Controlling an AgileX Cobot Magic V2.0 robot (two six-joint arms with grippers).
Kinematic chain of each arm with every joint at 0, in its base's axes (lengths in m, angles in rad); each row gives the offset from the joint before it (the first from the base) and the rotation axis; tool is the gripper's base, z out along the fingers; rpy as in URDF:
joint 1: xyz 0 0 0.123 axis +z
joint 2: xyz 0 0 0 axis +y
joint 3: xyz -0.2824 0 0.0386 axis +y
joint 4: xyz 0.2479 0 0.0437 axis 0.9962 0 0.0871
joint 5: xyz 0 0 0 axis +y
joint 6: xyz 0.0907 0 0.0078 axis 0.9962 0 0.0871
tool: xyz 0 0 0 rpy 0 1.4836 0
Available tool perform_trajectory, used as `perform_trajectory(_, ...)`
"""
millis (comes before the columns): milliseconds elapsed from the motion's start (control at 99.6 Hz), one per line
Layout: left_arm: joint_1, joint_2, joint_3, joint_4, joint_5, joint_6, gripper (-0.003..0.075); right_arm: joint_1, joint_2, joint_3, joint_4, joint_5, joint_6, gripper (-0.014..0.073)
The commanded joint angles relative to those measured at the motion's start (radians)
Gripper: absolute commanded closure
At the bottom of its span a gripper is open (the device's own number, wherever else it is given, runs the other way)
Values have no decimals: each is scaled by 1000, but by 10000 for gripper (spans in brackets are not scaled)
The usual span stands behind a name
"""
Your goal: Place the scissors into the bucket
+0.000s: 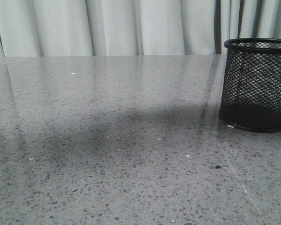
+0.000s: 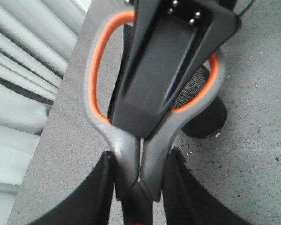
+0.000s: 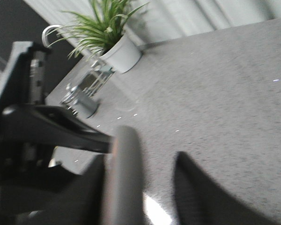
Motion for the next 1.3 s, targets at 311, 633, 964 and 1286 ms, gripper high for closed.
perform_trajectory(311,-11,-126,-36,-135,-103,-15,309,-8,8,-65,0,-59,-40,659)
perform_trajectory(633,-11,-383,-26,28,-106,-262,739,-158,-7,-237,-395,118,113,659)
perform_trajectory(964,-11,-643,122,326,4,-559,739,-177,-11,-535,-1079,396,486,659)
perform_trajectory(1286,-11,-684,215,314,-87,-559,739,-176,80,-529,-1241,489,560,659)
